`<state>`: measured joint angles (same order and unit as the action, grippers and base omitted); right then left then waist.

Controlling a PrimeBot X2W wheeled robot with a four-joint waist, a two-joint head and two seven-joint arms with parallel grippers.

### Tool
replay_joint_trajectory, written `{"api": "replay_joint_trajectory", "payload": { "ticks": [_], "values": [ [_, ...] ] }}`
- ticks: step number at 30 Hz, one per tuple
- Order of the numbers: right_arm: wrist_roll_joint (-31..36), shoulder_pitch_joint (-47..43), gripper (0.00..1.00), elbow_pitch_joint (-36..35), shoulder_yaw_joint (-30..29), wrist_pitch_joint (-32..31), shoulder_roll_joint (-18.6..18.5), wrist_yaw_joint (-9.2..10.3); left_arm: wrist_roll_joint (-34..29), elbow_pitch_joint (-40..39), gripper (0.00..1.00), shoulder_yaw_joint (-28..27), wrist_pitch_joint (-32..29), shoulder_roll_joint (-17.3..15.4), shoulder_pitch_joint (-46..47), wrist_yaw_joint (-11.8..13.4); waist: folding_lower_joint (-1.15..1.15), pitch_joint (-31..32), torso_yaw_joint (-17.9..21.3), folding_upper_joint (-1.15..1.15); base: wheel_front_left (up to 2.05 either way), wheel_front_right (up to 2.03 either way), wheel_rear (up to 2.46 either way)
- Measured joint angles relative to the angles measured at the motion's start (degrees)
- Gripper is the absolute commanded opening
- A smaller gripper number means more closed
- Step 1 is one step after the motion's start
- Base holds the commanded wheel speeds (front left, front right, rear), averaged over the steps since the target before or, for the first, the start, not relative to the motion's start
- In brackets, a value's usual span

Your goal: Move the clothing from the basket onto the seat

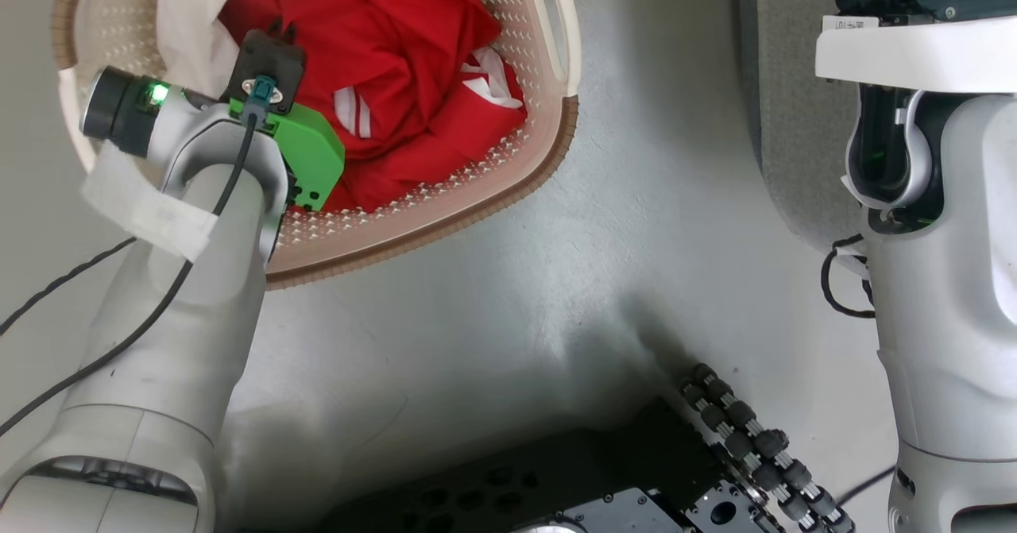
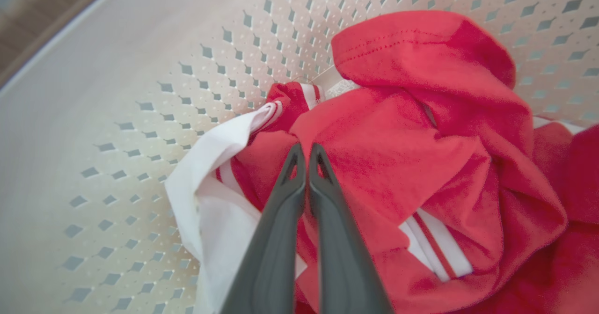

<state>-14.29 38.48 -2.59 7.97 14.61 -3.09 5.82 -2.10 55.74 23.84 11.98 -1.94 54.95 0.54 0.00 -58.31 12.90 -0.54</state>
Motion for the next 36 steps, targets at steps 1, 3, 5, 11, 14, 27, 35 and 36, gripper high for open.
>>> {"api": "replay_joint_trajectory", "payload": {
  "ticks": [1,3,5,11,14,27,35,36],
  "values": [
    [0.3,-0.1,1.0,0.3,-0.1,0.0,0.0,-0.18,0.9,-0.6,0.0,0.2,0.3,0.0,0.0,-0.4,0.0,0.4,-0.2,0.0,0.0,0.0,0.0],
    [0.4,-0.4,1.0,0.9,-0.2,0.0,0.0,-0.25,2.1,-1.7,0.0,0.7,0.9,0.0,-0.1,-1.1,0.0,1.2,-0.5,0.0,0.0,0.0,0.0],
    [0.8,-0.6,1.0,1.5,-0.6,0.0,0.0,-0.7,3.3,-3.0,0.0,1.2,1.5,0.0,-0.3,-1.6,0.0,2.1,-0.9,0.0,0.0,0.0,0.0],
    [1.8,-2.5,1.0,3.0,-2.1,0.0,0.0,-1.27,6.6,-6.8,0.0,3.4,2.3,0.0,-2.6,-2.7,0.0,5.1,-2.0,0.0,0.0,0.0,0.0],
    [2.3,-3.5,1.0,3.7,-2.8,0.0,0.0,-1.77,8.4,-9.1,0.0,4.5,2.3,0.0,-3.9,-3.1,0.0,6.8,-2.5,0.0,0.0,0.0,0.0],
    [4.0,-8.7,1.0,7.3,-4.5,0.0,-0.5,-3.81,15.0,-21.7,0.0,7.2,2.5,0.0,-9.5,-3.0,0.0,16.3,-5.4,0.0,0.0,0.0,0.0],
    [4.3,-12.2,1.0,9.3,-4.8,0.0,-0.5,-5.44,16.2,-26.0,0.0,7.9,2.5,0.0,-13.9,-2.0,0.0,22.6,-6.9,0.0,0.0,0.0,0.0],
    [4.3,-12.6,1.0,9.7,-4.7,0.0,-0.5,-5.81,16.4,-26.5,0.0,8.0,2.5,0.0,-14.4,-2.0,0.0,23.5,-7.1,0.0,0.0,0.0,0.0]
  ]
}}
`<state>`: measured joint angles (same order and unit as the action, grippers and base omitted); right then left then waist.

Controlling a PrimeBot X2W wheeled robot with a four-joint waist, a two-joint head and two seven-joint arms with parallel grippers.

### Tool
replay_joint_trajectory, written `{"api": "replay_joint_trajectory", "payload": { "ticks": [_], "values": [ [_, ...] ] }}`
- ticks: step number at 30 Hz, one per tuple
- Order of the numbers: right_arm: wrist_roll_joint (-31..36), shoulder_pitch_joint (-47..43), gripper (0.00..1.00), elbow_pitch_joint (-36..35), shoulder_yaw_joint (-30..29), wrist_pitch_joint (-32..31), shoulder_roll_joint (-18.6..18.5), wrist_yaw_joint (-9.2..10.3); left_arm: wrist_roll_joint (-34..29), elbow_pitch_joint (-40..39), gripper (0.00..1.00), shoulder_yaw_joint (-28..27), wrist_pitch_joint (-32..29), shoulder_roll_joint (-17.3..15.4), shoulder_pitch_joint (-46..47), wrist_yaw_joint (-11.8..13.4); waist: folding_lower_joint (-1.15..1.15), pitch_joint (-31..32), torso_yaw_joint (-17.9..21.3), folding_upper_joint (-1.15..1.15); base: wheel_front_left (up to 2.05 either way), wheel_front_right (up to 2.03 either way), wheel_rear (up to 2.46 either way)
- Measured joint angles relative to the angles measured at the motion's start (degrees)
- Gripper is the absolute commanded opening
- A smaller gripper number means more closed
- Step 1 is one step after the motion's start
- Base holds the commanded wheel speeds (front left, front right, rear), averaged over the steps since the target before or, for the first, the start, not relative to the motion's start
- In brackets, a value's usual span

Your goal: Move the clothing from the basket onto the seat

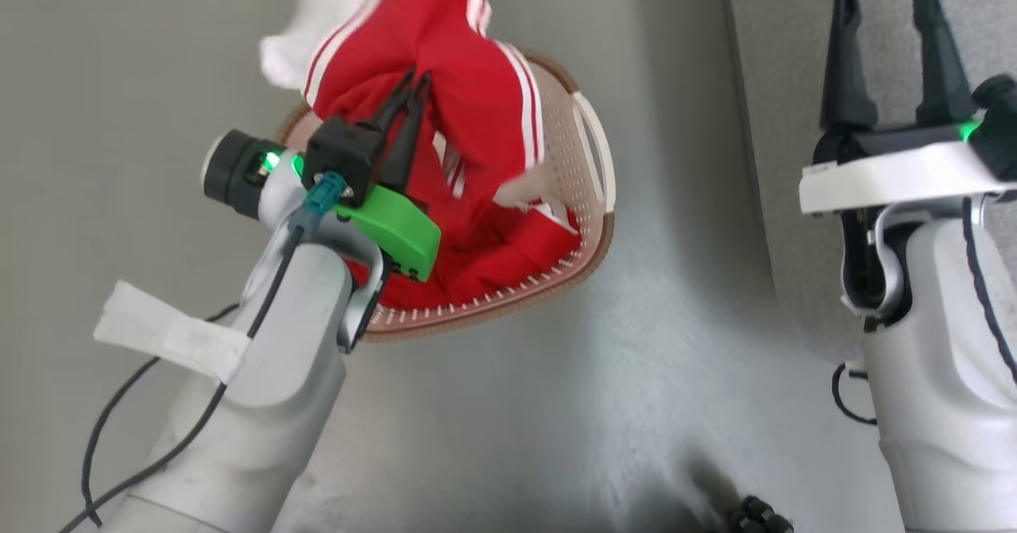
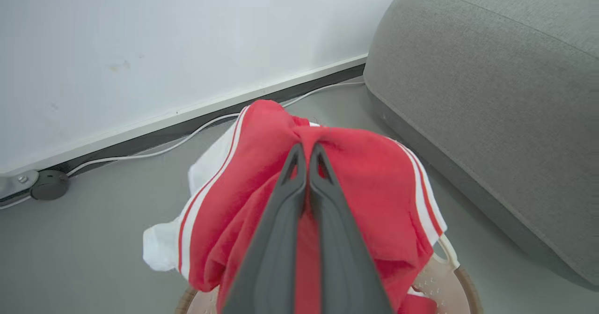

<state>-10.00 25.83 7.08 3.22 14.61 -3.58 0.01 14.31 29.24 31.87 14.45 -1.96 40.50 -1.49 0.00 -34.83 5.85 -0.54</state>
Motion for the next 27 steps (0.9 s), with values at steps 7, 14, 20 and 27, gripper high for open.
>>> {"api": "replay_joint_trajectory", "payload": {
  "ticks": [7,14,20,27],
  "values": [
    [0.3,-3.4,1.0,1.9,0.2,0.0,0.0,-1.32,0.2,-2.1,0.0,0.9,0.0,0.0,-2.9,0.5,0.0,5.7,-1.1,0.0,0.0,0.0,0.0],
    [0.5,-5.9,1.0,3.3,0.5,0.0,0.0,-2.26,0.1,-3.2,0.0,1.0,0.0,0.0,-4.5,1.1,0.0,11.4,-2.3,0.0,0.0,0.0,0.0],
    [0.5,-8.2,1.0,4.7,1.4,0.0,0.1,-3.04,0.1,-3.7,0.0,1.1,0.0,0.0,-6.5,1.2,0.0,16.3,-3.3,0.0,0.0,0.0,0.0],
    [0.9,-10.8,1.0,6.5,2.9,0.0,0.1,-4.04,0.6,-3.7,0.0,1.6,0.0,0.0,-8.2,1.2,0.0,21.2,-4.2,0.0,0.0,0.0,0.0]
  ]
}}
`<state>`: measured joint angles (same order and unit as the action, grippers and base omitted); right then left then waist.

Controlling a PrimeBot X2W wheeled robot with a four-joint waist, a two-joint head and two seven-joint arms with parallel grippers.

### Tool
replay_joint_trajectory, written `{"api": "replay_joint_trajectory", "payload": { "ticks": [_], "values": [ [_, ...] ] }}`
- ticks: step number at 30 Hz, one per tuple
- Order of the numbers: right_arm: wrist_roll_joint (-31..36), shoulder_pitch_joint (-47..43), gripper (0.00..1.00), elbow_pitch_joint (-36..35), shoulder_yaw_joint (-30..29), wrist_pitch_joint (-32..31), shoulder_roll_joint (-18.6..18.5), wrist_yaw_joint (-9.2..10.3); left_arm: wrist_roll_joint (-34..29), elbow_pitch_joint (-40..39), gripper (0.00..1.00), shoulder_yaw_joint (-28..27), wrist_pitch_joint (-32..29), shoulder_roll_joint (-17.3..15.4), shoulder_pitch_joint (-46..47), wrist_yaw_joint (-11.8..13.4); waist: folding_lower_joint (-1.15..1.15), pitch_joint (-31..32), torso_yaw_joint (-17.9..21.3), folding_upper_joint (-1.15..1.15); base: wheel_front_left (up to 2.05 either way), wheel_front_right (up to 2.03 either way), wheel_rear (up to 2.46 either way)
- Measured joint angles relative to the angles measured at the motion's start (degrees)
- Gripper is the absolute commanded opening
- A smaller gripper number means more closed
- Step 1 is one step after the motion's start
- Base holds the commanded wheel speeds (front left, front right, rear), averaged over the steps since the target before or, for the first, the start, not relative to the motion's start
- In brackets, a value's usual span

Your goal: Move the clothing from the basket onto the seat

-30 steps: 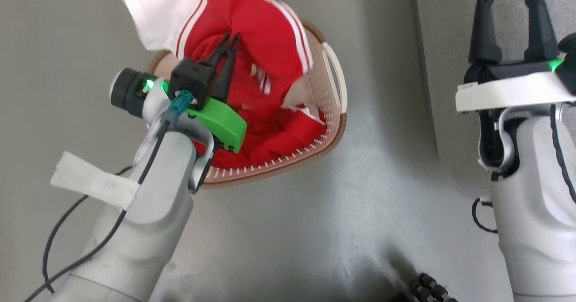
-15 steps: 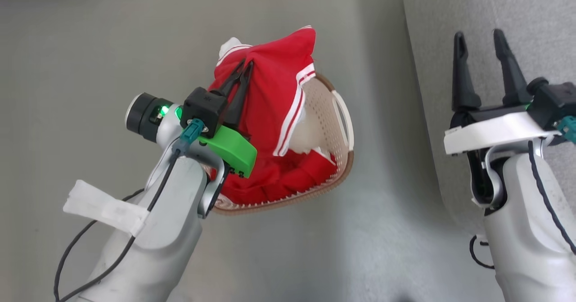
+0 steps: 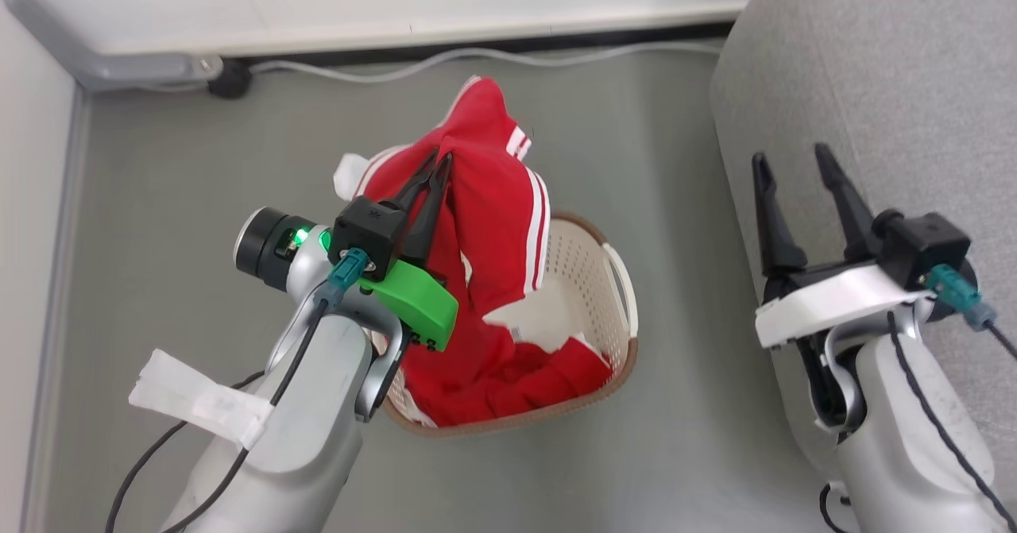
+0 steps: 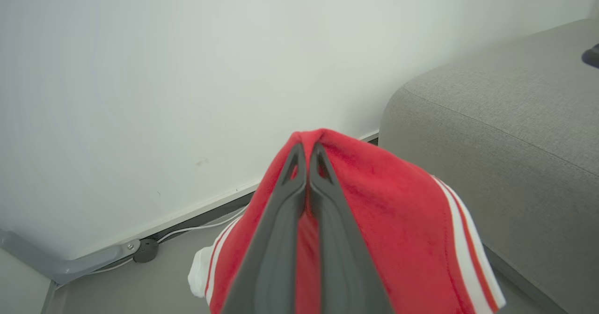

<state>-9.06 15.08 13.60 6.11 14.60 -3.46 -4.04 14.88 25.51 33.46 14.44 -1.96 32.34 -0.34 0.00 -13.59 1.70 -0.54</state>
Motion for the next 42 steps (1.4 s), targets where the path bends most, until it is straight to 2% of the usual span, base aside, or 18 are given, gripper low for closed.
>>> {"api": "replay_joint_trajectory", "payload": {
  "ticks": [7,18,25,32,38,42],
  "values": [
    [0.2,-2.7,1.0,2.1,2.5,0.0,0.0,-0.99,0.3,0.0,0.0,0.2,-0.2,-0.3,-1.3,0.0,0.0,5.8,-0.7,0.0,0.0,0.0,0.0],
    [0.6,-5.1,1.0,4.3,10.3,0.0,0.2,-2.52,1.4,-2.7,0.0,0.5,-3.4,-0.3,-2.5,0.0,0.0,12.3,-1.3,0.0,0.0,0.0,0.0],
    [0.5,-5.1,1.0,5.4,15.6,0.0,0.2,-3.01,1.6,-4.2,0.0,0.6,-4.9,-0.3,-2.5,0.4,0.0,12.9,-1.3,0.0,0.0,0.0,0.0],
    [0.3,-5.1,1.0,7.5,24.0,0.0,0.2,-3.09,1.6,-5.7,0.0,1.3,-6.8,-0.3,-2.5,0.4,0.0,12.7,-1.2,0.0,0.0,0.0,0.0],
    [-3.3,-4.3,1.0,7.8,33.5,0.0,0.1,-3.1,1.6,-6.7,0.0,2.3,-7.9,-0.3,-2.4,0.4,0.0,12.5,-1.5,0.0,0.0,0.0,0.0],
    [-6.2,-2.1,1.0,7.8,35.9,0.0,0.1,-3.1,1.7,-7.3,0.0,3.0,-8.6,-0.3,-2.3,0.4,0.0,12.4,-1.8,0.0,0.0,0.0,0.0]
  ]
}}
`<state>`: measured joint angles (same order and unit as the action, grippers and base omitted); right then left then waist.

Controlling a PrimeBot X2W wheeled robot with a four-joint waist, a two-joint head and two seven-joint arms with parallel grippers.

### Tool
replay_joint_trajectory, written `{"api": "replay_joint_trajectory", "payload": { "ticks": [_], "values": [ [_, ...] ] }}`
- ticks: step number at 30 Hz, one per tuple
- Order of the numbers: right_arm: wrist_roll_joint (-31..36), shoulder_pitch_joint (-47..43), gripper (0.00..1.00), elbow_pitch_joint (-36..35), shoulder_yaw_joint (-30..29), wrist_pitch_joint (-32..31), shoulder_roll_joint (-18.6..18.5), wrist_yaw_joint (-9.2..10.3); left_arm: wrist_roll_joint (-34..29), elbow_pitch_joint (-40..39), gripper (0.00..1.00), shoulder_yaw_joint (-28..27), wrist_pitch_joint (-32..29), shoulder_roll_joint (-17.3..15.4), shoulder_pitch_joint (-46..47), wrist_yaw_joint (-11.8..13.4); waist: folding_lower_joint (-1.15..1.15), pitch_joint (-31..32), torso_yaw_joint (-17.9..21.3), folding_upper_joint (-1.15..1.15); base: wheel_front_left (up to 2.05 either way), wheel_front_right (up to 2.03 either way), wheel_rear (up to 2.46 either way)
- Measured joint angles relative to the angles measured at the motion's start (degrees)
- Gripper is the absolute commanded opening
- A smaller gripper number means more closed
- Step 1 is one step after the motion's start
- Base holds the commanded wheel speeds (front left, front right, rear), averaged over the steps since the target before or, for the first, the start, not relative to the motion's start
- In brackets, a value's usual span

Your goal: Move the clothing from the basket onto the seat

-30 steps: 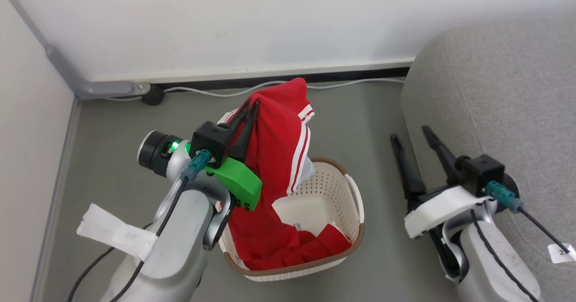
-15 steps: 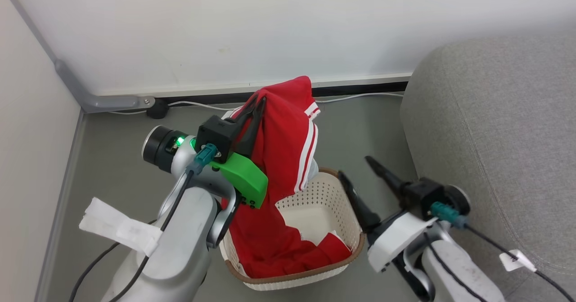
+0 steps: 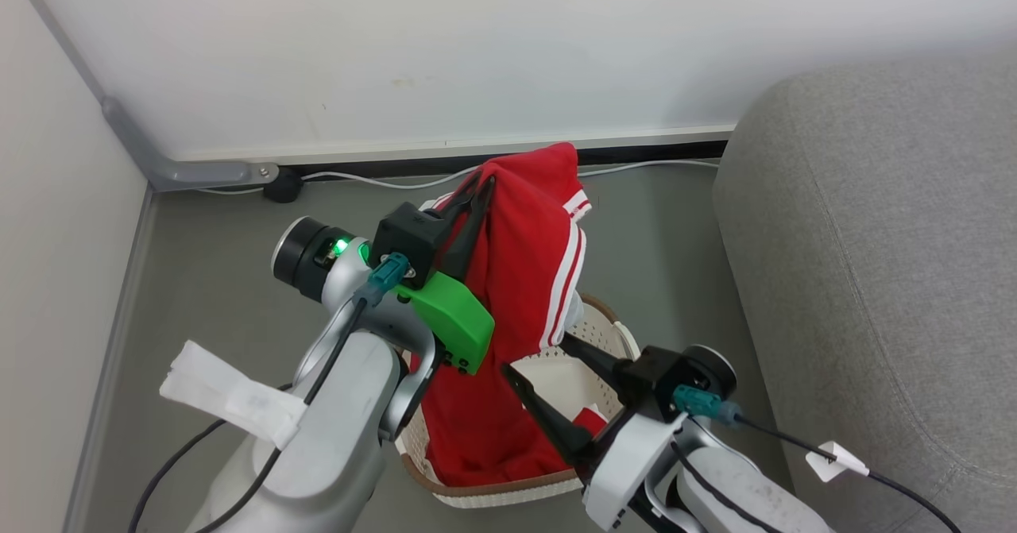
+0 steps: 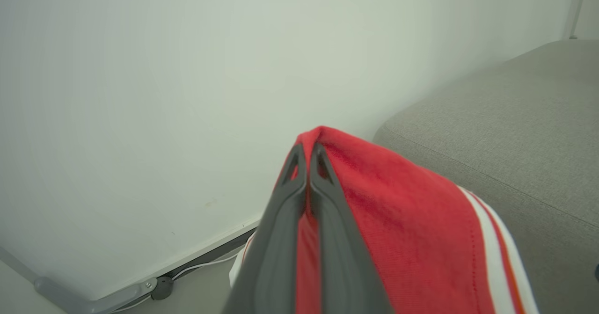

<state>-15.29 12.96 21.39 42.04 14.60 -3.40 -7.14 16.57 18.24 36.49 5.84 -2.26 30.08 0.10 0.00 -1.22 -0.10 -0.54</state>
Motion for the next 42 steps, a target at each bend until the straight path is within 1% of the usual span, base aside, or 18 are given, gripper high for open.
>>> {"api": "replay_joint_trajectory", "payload": {
  "ticks": [5,9,10,11,12,13,14,20,26,27,28,29,31,33,35,40,41,42],
  "values": [
    [-2.5,2.4,1.0,0.6,0.5,0.0,-0.1,0.0,0.4,-0.7,0.0,0.8,-0.8,0.0,0.4,0.0,0.0,-0.1,-0.4,0.0,0.0,0.0,0.0],
    [-3.0,4.2,1.0,1.8,0.6,0.0,-0.1,0.0,0.7,-1.4,0.0,1.3,-1.2,0.0,0.4,0.3,0.0,-0.2,-0.8,0.0,0.0,0.0,0.0],
    [-3.0,4.6,0.85,2.0,0.6,0.0,-0.1,0.0,0.8,-1.5,0.0,1.4,-1.3,0.0,0.4,0.3,0.0,-0.2,-0.8,0.0,0.0,0.0,0.0],
    [-3.1,4.8,0.53,2.3,0.6,0.0,-0.1,0.0,0.8,-1.7,0.0,1.5,-1.3,0.0,0.4,0.5,0.0,-0.2,-0.9,0.0,0.0,0.0,0.0],
    [-3.2,5.0,0.32,2.6,0.6,0.0,-0.1,0.0,0.8,-1.8,0.0,1.5,-1.3,0.0,0.4,0.5,0.0,-0.3,-1.0,0.0,0.0,0.0,0.0],
    [-3.5,5.3,0.03,2.9,0.6,0.0,-0.1,0.0,0.9,-1.9,0.0,1.5,-1.3,0.0,0.4,0.5,0.0,-0.3,-1.0,0.0,0.0,0.0,0.0],
    [-3.6,5.8,0.0,3.3,0.6,0.0,-0.1,0.0,0.9,-2.1,0.0,1.5,-1.3,0.0,0.4,1.0,0.0,-0.4,-1.1,0.0,0.0,0.0,0.0],
    [-4.9,6.6,0.0,4.4,-0.1,0.0,-0.1,0.0,2.3,-2.1,0.0,0.5,-1.6,0.1,0.3,2.2,0.0,-0.6,-0.9,0.0,0.0,0.0,0.0],
    [-4.9,7.3,0.0,4.0,-3.7,0.0,-0.1,0.23,4.0,-2.4,0.0,-1.1,-1.2,0.1,-0.8,3.0,0.0,-1.0,0.4,0.0,0.0,0.0,0.0],
    [-4.9,7.6,0.0,3.6,-4.5,0.0,-0.1,0.36,4.1,-2.4,0.13,-1.3,-1.1,0.0,-1.1,3.1,0.0,-1.1,0.6,0.0,0.0,0.0,0.0],
    [-4.9,7.8,0.0,3.2,-5.3,0.0,-0.1,0.68,4.3,-2.4,0.38,-1.4,-0.7,0.1,-1.3,3.2,0.0,-1.1,0.9,0.0,0.0,0.0,0.0],
    [-4.9,8.1,0.0,2.7,-6.1,0.0,-0.1,0.73,4.3,-2.4,0.49,-1.6,-0.5,0.1,-1.5,3.3,0.0,-1.2,1.1,0.0,0.0,0.0,0.0],
    [-4.9,8.5,0.0,1.6,-7.6,0.0,-0.4,1.23,4.4,-2.5,1.0,-1.9,-0.1,0.1,-2.0,3.5,0.0,-1.4,1.7,0.0,0.0,0.0,0.0],
    [-4.9,8.9,0.0,0.4,-8.9,0.0,-0.9,1.49,4.4,-2.5,1.0,-2.1,0.4,0.1,-2.4,3.5,0.0,-1.5,2.2,0.0,0.0,0.0,0.0],
    [-4.9,9.2,0.0,-0.8,-10.3,0.0,-1.6,2.24,4.4,-2.6,1.0,-2.2,0.9,0.1,-2.7,3.5,0.0,-1.6,2.8,0.0,0.0,0.0,0.0],
    [-4.6,9.3,0.0,-3.4,-13.6,0.0,-3.8,3.33,4.5,-2.6,1.0,-2.3,1.6,-0.2,-3.9,3.5,0.0,-1.8,4.4,0.0,0.0,0.0,0.0],
    [-4.6,9.3,0.0,-3.4,-13.6,0.0,-3.8,3.33,4.5,-2.6,1.0,-2.3,1.6,-0.2,-3.9,3.5,0.0,-1.8,4.4,0.0,0.0,0.0,0.0],
    [-4.4,9.3,0.0,-4.4,-14.9,0.0,-4.9,3.75,4.9,-2.5,1.0,-2.3,2.1,-0.3,-4.6,3.5,0.0,-1.8,5.1,0.0,0.0,0.0,0.0]
  ]
}}
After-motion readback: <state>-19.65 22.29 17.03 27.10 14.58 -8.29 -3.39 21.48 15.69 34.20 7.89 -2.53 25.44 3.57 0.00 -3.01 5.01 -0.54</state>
